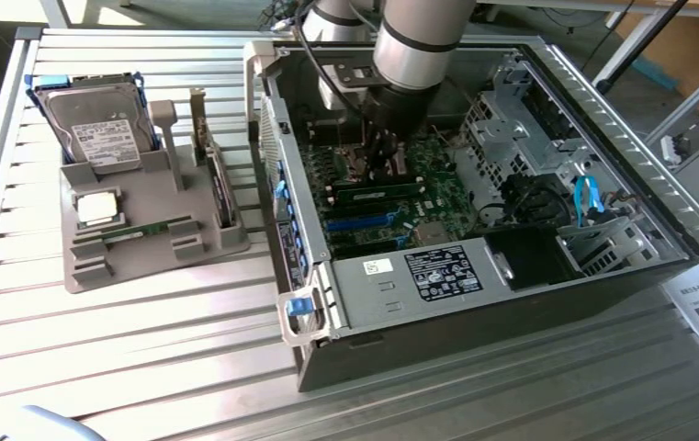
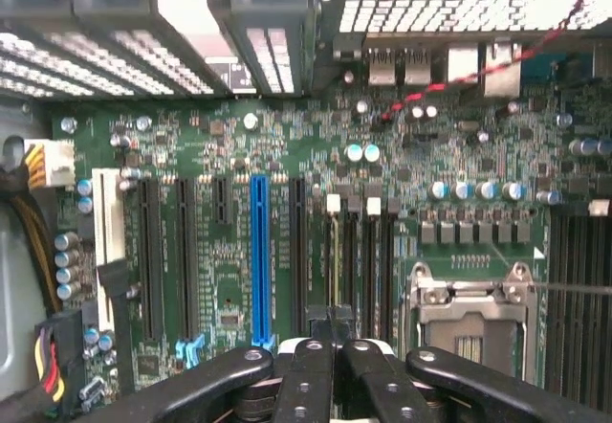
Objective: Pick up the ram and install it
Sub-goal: 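Press down the ram until it locks into place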
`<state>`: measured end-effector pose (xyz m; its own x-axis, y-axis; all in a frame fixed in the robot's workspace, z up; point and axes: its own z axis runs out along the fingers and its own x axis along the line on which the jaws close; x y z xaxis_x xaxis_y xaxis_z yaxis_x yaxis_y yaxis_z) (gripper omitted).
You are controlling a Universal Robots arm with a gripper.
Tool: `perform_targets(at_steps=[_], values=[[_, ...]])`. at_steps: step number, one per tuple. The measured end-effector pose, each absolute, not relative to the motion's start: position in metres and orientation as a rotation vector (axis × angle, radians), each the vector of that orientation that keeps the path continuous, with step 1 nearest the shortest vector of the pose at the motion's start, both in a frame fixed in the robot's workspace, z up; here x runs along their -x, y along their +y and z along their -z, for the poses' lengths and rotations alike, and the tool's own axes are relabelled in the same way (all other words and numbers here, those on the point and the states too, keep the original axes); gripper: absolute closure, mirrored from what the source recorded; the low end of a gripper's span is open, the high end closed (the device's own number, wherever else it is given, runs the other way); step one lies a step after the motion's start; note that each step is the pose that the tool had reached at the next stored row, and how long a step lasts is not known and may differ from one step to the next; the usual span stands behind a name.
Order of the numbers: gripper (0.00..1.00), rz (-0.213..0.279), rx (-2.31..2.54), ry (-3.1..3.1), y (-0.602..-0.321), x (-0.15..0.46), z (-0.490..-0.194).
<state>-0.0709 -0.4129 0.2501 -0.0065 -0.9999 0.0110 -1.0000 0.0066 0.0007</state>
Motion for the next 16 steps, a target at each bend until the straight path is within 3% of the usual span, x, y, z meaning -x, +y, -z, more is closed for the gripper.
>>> perform_targets(at_steps=[16], values=[[0.90,-0.011,-2.208,-2.223,-0.413,0.098,-0.249]])
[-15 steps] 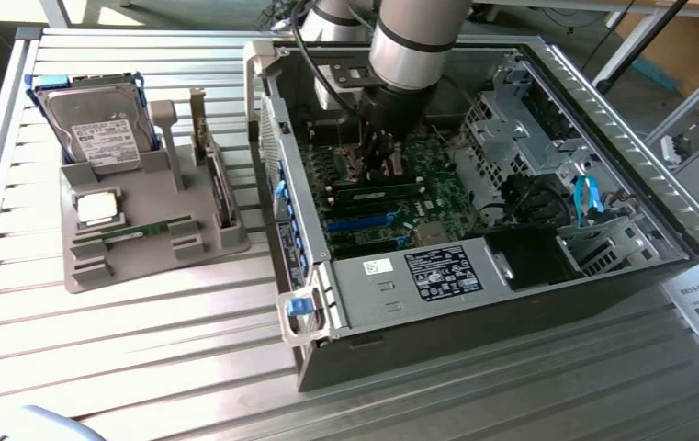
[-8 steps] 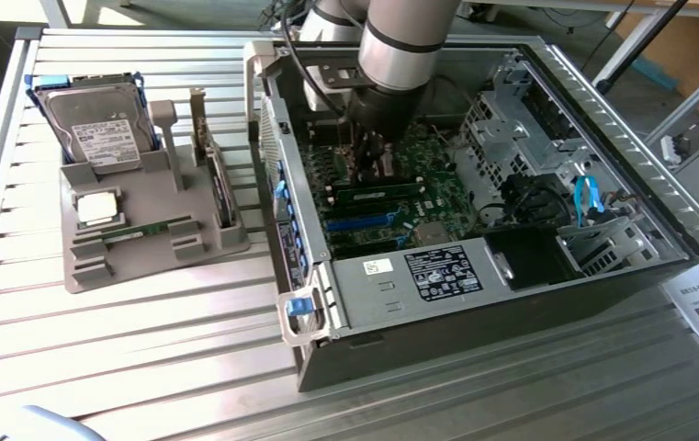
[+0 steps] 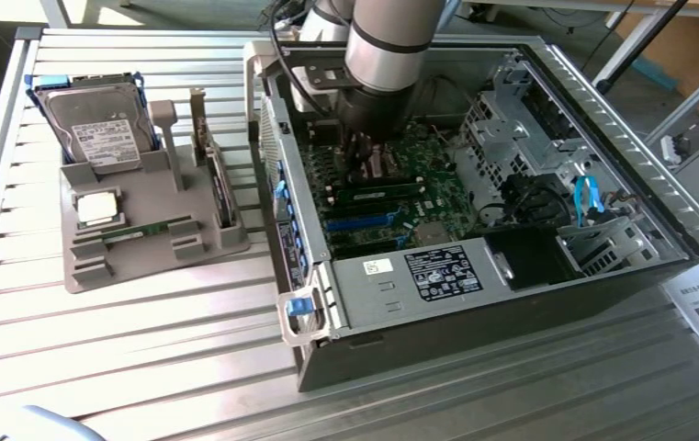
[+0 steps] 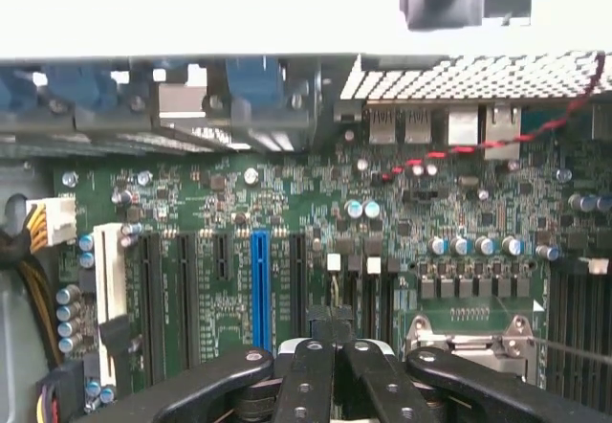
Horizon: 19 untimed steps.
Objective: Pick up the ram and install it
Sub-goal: 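Press down the ram until it locks into place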
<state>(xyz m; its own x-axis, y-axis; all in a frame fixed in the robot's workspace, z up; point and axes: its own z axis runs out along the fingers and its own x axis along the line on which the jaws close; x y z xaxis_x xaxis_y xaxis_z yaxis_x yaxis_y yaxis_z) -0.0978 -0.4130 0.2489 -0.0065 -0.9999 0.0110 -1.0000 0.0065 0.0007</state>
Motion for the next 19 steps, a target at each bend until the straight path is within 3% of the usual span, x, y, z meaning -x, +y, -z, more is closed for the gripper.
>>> perform_targets(at_steps=[19], values=[[0.90,-0.011,-2.208,-2.223,-0.4109,0.1038,-0.2489]])
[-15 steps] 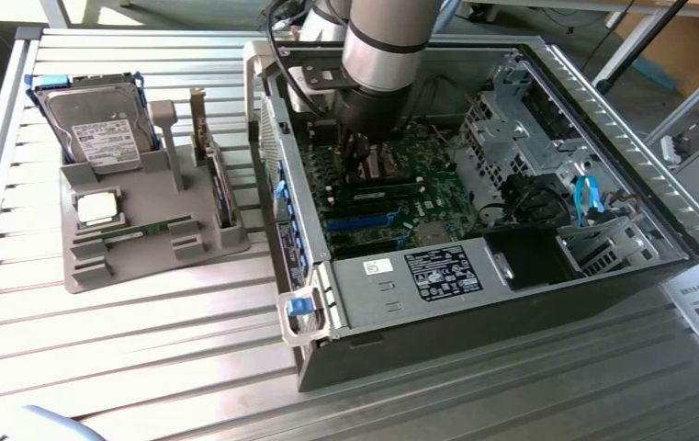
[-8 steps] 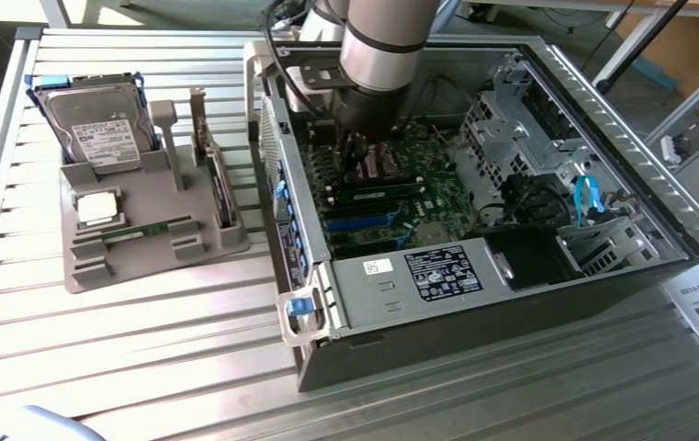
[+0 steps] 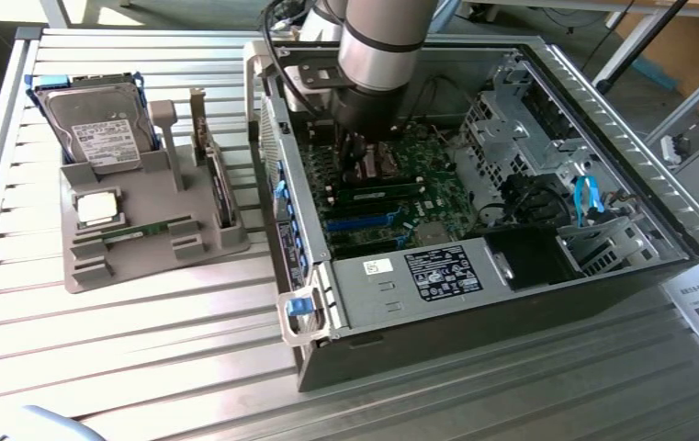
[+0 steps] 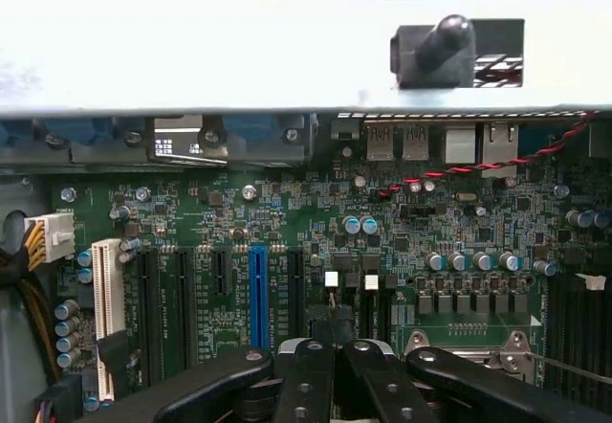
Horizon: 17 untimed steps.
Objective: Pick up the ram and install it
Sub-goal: 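Press down the ram until it locks into place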
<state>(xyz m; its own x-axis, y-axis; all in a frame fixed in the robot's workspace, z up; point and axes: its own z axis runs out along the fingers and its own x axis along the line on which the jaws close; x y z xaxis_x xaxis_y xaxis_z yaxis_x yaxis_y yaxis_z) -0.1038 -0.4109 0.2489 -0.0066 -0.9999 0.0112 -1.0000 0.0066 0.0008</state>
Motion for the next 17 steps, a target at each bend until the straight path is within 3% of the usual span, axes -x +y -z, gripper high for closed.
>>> perform_targets(at_steps=[17], values=[[0.90,-0.011,-2.208,-2.223,-0.4088,0.1038,-0.2406]])
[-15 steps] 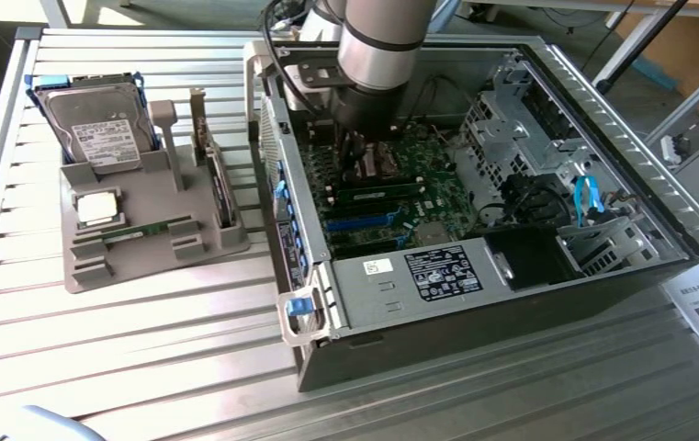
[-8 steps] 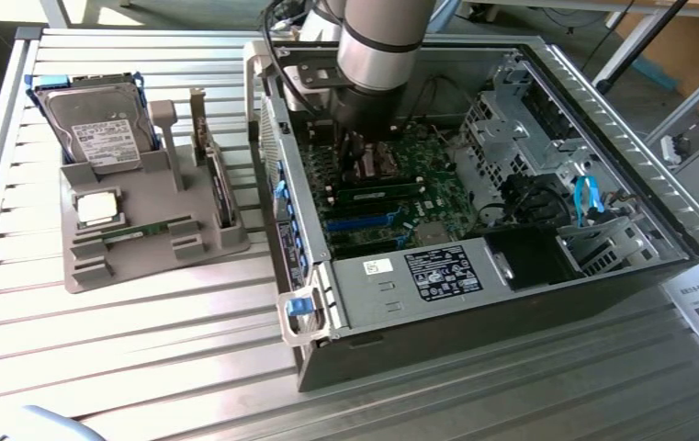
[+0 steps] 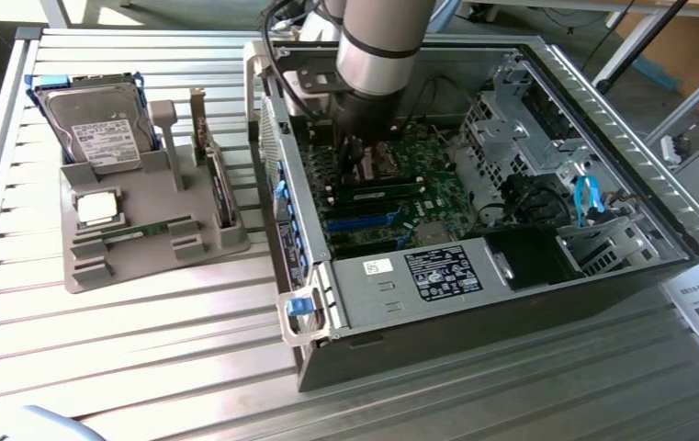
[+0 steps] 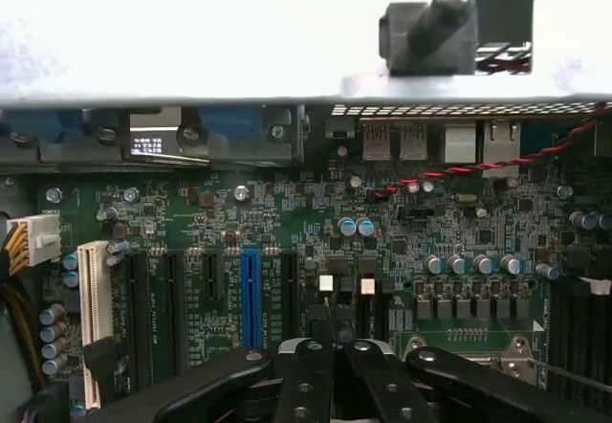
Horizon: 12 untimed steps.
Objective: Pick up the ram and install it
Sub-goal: 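Press down the ram until it locks into place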
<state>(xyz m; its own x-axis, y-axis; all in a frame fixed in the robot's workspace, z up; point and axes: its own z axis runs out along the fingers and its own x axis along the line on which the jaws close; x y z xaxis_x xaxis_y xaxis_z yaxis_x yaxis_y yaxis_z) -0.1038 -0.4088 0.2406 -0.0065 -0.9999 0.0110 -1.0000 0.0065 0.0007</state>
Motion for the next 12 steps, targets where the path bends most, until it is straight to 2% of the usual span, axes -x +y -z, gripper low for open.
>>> perform_targets(at_steps=[12], values=[[0.90,-0.011,-2.208,-2.223,-0.4089,0.1038,-0.2372]])
